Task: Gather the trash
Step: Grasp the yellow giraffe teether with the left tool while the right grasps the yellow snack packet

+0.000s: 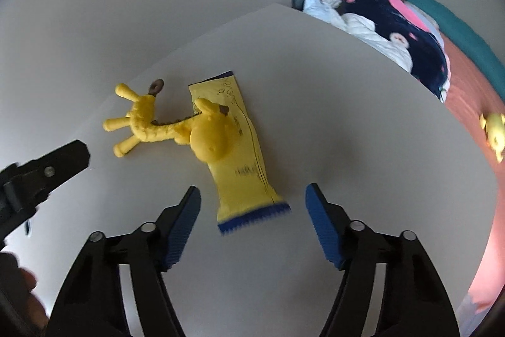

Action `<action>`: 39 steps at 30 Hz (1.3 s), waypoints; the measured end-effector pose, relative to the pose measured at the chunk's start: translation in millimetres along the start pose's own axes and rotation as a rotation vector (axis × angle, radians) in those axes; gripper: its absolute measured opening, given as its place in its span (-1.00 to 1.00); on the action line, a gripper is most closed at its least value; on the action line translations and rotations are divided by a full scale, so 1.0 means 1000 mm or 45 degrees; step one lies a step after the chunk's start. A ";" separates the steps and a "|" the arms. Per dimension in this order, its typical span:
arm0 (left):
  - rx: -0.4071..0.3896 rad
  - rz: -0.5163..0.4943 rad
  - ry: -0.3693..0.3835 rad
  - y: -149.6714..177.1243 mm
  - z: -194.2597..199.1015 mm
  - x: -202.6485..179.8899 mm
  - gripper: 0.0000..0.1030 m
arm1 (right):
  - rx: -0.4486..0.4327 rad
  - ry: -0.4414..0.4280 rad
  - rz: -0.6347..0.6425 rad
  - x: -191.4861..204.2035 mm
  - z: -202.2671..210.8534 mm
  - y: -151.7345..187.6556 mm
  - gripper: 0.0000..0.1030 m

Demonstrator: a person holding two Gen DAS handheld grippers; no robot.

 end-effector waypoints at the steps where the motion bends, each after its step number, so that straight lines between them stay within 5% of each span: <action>1: 0.003 0.002 -0.003 0.000 -0.001 -0.001 0.86 | 0.008 0.009 0.008 0.000 -0.004 -0.002 0.23; 3: 0.011 0.011 -0.010 -0.001 -0.005 -0.004 0.86 | 0.007 0.045 0.033 -0.002 -0.011 -0.008 -0.04; 9: 0.050 0.080 0.007 -0.009 -0.022 -0.007 0.86 | -0.003 0.029 0.031 -0.009 -0.011 -0.011 -0.37; 14: 0.115 0.142 0.077 -0.009 -0.040 -0.025 0.86 | -0.005 -0.007 0.016 -0.010 -0.012 -0.011 -0.38; 18: 0.141 0.151 0.042 -0.008 -0.059 -0.034 0.86 | -0.011 -0.040 -0.018 -0.011 -0.011 -0.011 -0.38; 21: 0.079 0.122 -0.005 -0.014 -0.061 -0.036 0.43 | -0.018 -0.035 -0.011 -0.010 -0.011 -0.011 -0.38; 22: 0.075 0.106 0.012 -0.015 -0.061 -0.039 0.00 | -0.021 -0.032 -0.011 -0.010 -0.011 -0.011 -0.38; 23: 0.096 0.088 0.063 -0.014 -0.063 -0.044 -0.11 | -0.024 -0.030 -0.013 -0.011 -0.011 -0.011 -0.38; 32: 0.109 0.094 0.324 -0.019 -0.027 -0.031 -0.21 | -0.060 -0.011 -0.062 -0.032 0.004 -0.001 -0.38; 33: 0.093 0.079 0.338 -0.020 -0.018 -0.030 -0.29 | -0.070 -0.013 -0.078 -0.036 0.009 0.001 -0.38; 34: 0.077 0.062 0.361 -0.020 -0.006 -0.030 -0.77 | -0.076 -0.015 -0.092 -0.040 0.013 0.003 -0.38; 39: 0.040 -0.062 0.396 -0.003 0.033 -0.044 -0.79 | -0.138 -0.030 -0.175 -0.061 0.052 0.016 -0.38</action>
Point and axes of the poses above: each gripper's, at about its wrist camera, not at the fingertips, and z roughly against the way its jaws point, x to its left, y to its underside, the point moved 8 cm from there along -z, roughly the way its jaws point, and after that the axes turned 5 degrees about z, right-handed, at the moved point
